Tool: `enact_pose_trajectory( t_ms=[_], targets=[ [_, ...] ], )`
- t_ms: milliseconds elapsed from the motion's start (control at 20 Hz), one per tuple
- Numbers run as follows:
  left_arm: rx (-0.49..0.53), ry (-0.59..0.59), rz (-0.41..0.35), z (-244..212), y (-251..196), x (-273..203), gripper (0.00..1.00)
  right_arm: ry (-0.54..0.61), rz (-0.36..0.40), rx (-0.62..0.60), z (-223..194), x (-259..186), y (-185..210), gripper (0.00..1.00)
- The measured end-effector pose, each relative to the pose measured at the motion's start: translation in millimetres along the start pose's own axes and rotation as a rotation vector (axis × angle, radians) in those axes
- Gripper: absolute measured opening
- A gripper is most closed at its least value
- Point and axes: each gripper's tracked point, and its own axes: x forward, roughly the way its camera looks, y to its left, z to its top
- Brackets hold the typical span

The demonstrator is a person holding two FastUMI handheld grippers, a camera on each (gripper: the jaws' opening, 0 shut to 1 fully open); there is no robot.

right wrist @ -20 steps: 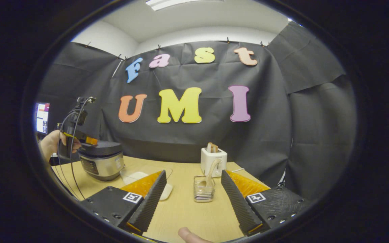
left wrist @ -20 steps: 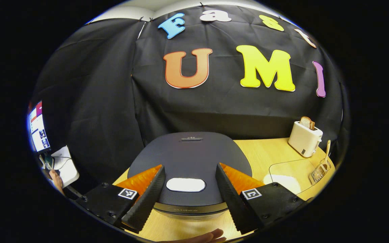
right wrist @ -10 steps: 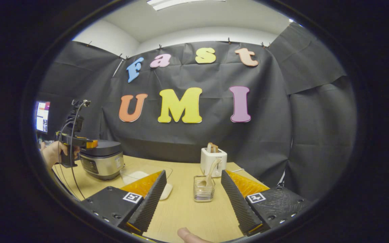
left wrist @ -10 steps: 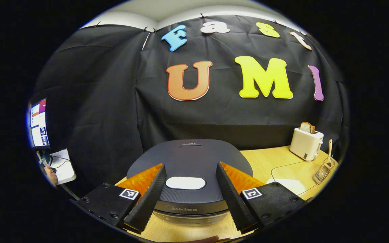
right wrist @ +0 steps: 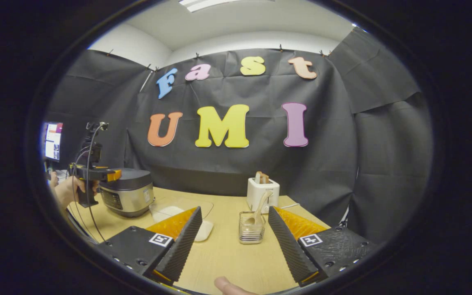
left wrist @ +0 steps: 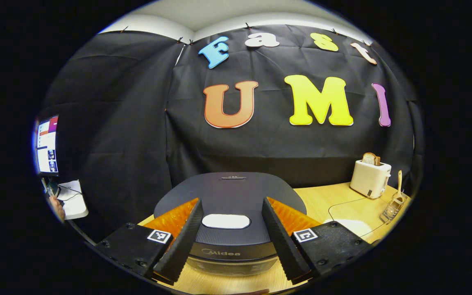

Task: Close the left gripper, press the button to open the rice cooker; take a wooden spoon from the chopstick holder with the right hand, scoop a spoonful of rice and pour it into the rice cooker, then put the wooden spoon back into the chopstick holder.

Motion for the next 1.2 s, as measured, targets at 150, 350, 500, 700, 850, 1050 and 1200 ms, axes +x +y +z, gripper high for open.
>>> enact_pose_trajectory(
  t_ms=[150, 350, 500, 700, 850, 1050, 1200],
  targets=[
    [0.020, 0.016, -0.003, 0.1, -0.6, -7.5, 0.85, -0.010, -0.020, -0.010, 2.1, -1.2, -5.7, 0.96],
    [0.028, 0.046, -0.010, 6.7, -8.5, -31.6, 0.92, -0.013, -0.042, -0.006, 3.5, -2.6, -11.8, 0.96],
    [0.029, 0.049, -0.034, 10.7, -27.3, -55.6, 0.92, -0.012, -0.036, -0.007, 8.3, -2.5, -8.9, 0.96],
    [0.039, 0.015, -0.080, 15.7, -57.4, -90.4, 0.91, -0.022, -0.017, -0.011, 22.2, 2.7, 0.6, 0.96],
    [0.063, -0.046, -0.111, 17.2, -72.5, -123.8, 0.93, -0.013, 0.028, -0.019, 21.9, 10.2, 13.4, 0.96],
    [0.039, 0.008, -0.093, 0.3, -77.1, -158.7, 0.96, -0.003, 0.056, -0.018, 12.3, 17.0, 13.4, 0.95],
    [0.025, -0.001, -0.120, 9.4, -81.6, -179.8, 0.96, 0.001, 0.035, 0.006, 12.0, 14.0, 12.2, 0.97]
  ],
)
